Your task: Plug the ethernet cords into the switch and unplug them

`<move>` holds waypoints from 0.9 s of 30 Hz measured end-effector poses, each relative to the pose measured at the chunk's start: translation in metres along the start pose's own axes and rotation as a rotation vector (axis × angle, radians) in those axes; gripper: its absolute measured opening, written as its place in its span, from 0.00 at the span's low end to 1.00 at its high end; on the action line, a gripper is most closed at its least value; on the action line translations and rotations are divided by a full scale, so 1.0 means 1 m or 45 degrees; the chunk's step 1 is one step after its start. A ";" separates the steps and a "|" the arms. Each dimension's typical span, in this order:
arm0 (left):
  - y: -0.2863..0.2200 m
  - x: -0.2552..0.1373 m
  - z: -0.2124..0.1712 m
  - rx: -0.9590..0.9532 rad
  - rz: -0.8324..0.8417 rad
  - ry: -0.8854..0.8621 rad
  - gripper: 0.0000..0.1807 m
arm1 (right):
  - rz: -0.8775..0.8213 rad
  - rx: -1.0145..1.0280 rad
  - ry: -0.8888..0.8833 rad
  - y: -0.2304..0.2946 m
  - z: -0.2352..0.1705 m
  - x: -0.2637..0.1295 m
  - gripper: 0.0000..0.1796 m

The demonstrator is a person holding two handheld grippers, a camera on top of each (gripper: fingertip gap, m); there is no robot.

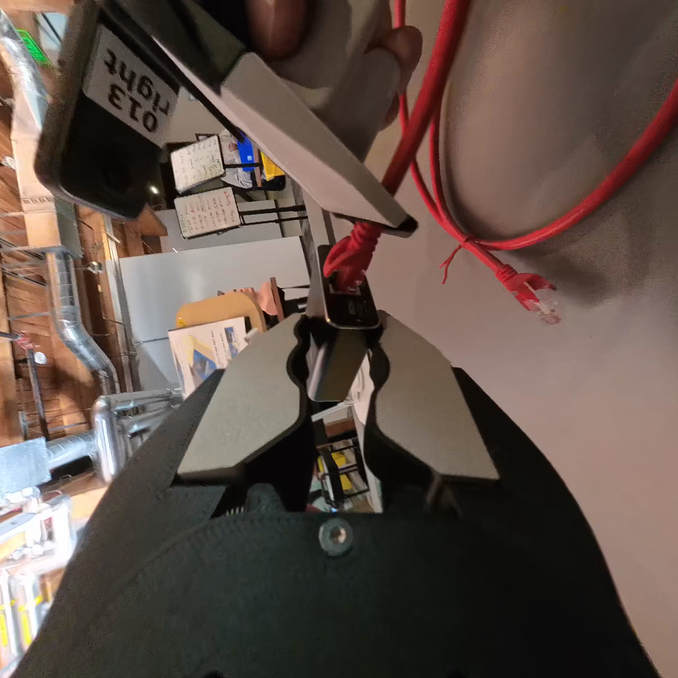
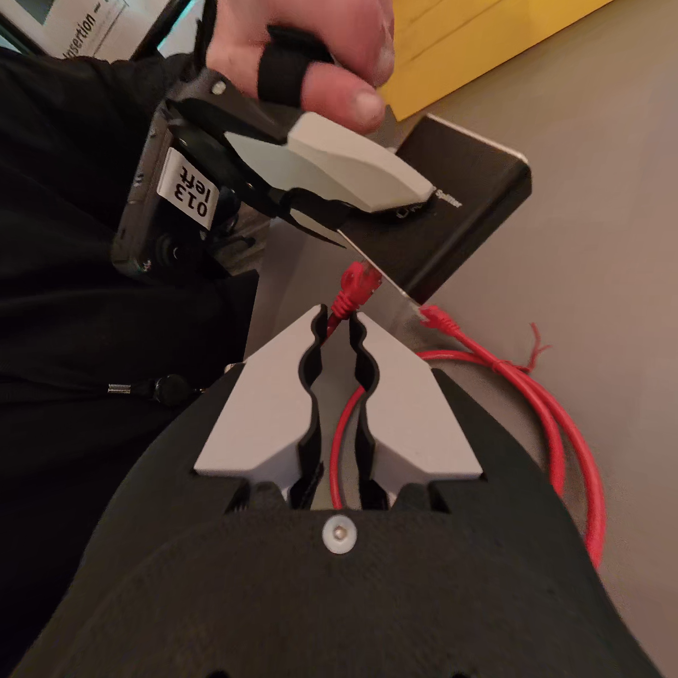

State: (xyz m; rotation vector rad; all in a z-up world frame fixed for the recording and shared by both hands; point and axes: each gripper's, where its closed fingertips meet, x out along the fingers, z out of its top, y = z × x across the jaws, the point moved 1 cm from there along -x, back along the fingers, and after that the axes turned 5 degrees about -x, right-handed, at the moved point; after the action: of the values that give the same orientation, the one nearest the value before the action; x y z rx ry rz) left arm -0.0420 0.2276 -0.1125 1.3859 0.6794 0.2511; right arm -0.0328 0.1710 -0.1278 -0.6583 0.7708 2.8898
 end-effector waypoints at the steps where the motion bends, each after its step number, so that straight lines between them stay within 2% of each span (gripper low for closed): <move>1: -0.002 0.002 -0.003 -0.033 -0.026 0.024 0.15 | -0.009 0.001 -0.018 -0.001 0.002 -0.002 0.06; 3: -0.005 0.005 -0.011 -0.109 -0.077 0.094 0.14 | -0.104 -0.010 -0.047 -0.009 0.007 -0.008 0.07; 5: -0.005 0.008 -0.018 -0.129 -0.086 0.158 0.14 | -0.297 -0.053 -0.053 -0.024 0.015 -0.018 0.13; 7: -0.009 0.011 -0.026 -0.138 -0.112 0.241 0.14 | -0.493 -0.132 0.003 -0.034 0.020 -0.030 0.15; 10: -0.011 0.014 -0.027 -0.162 -0.129 0.298 0.14 | -0.659 -0.316 0.084 -0.032 0.028 -0.039 0.15; 13: -0.008 0.015 -0.026 -0.187 -0.128 0.332 0.14 | -0.695 -0.372 0.226 -0.034 0.017 -0.029 0.14; 15: -0.007 0.015 -0.023 -0.166 -0.122 0.344 0.14 | -0.669 -0.348 0.186 -0.035 0.017 -0.021 0.08; 17: -0.007 0.014 -0.022 -0.159 -0.126 0.373 0.14 | -0.642 -0.305 0.128 -0.035 0.018 -0.017 0.06; 22: -0.008 0.012 -0.020 -0.174 -0.117 0.364 0.14 | -0.608 -0.277 0.087 -0.033 0.017 -0.017 0.06; 27: -0.011 0.014 -0.017 -0.173 -0.152 0.352 0.14 | -0.649 -0.352 0.167 -0.034 0.013 -0.019 0.05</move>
State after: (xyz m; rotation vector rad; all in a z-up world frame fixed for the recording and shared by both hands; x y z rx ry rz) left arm -0.0426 0.2471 -0.1274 1.1869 0.9536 0.3912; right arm -0.0145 0.2076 -0.1246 -0.9222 0.1667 2.5102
